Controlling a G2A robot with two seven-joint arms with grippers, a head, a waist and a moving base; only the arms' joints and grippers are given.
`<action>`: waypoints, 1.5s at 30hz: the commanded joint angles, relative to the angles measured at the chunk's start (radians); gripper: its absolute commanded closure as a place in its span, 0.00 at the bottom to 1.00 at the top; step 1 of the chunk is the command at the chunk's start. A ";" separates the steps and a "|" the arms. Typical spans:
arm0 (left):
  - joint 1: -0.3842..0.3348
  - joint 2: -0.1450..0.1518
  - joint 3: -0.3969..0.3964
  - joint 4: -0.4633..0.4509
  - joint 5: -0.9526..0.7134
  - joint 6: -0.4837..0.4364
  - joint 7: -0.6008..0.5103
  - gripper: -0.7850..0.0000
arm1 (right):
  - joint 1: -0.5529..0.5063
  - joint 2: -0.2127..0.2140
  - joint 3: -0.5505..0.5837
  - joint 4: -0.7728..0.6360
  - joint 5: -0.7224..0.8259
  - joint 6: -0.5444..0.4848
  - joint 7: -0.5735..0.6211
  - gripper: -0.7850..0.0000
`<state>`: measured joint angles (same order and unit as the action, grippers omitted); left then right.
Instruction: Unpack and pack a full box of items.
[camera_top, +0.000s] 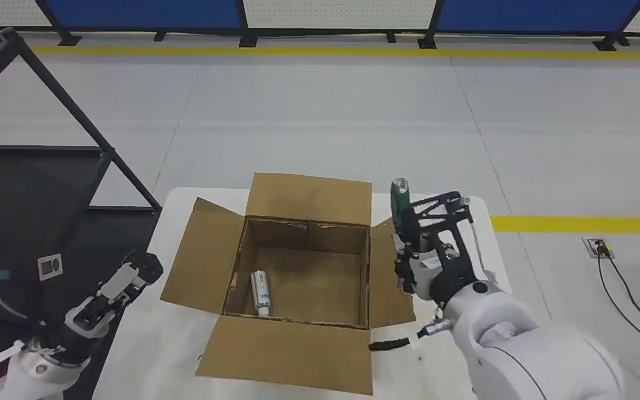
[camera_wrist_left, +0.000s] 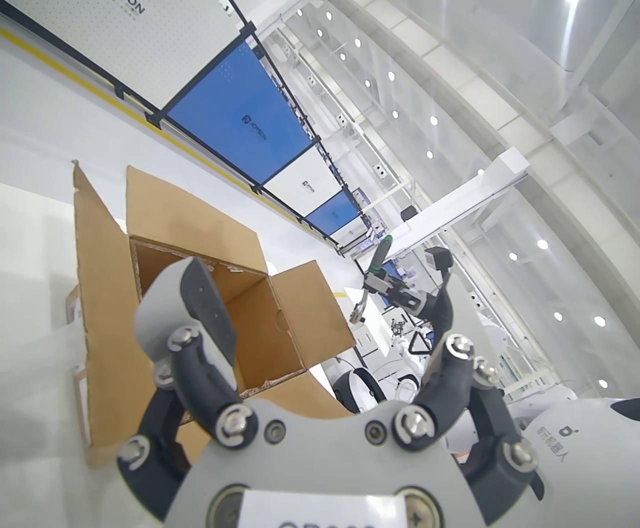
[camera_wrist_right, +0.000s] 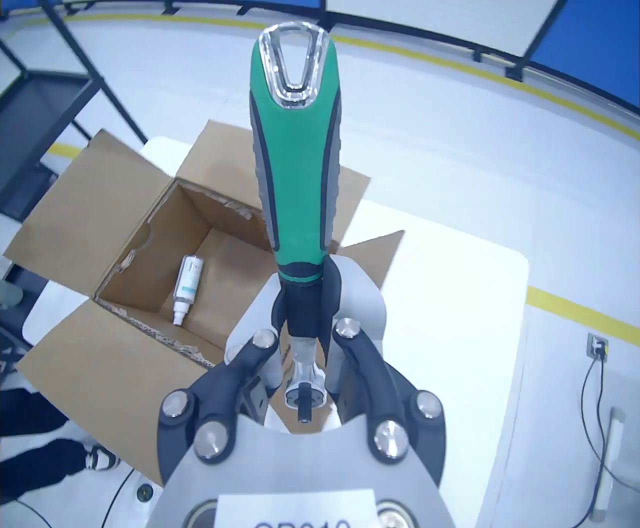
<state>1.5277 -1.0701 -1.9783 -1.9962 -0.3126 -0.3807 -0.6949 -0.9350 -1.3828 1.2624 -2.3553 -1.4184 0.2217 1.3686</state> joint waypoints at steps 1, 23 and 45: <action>-0.004 0.001 0.007 0.001 0.001 0.002 -0.002 0.00 | -0.001 0.002 0.055 0.005 0.005 0.006 -0.003 1.00; -0.007 0.007 0.052 -0.018 0.029 0.022 0.010 0.00 | -0.030 0.039 0.416 0.615 0.166 -0.200 -0.003 1.00; 0.021 0.007 0.069 -0.058 0.062 0.028 0.061 0.00 | 0.177 0.081 0.398 1.194 0.154 -0.316 -0.061 1.00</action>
<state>1.5479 -1.0636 -1.9101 -2.0530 -0.2526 -0.3518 -0.6352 -0.7606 -1.3031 1.6617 -1.1682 -1.2661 -0.0948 1.3097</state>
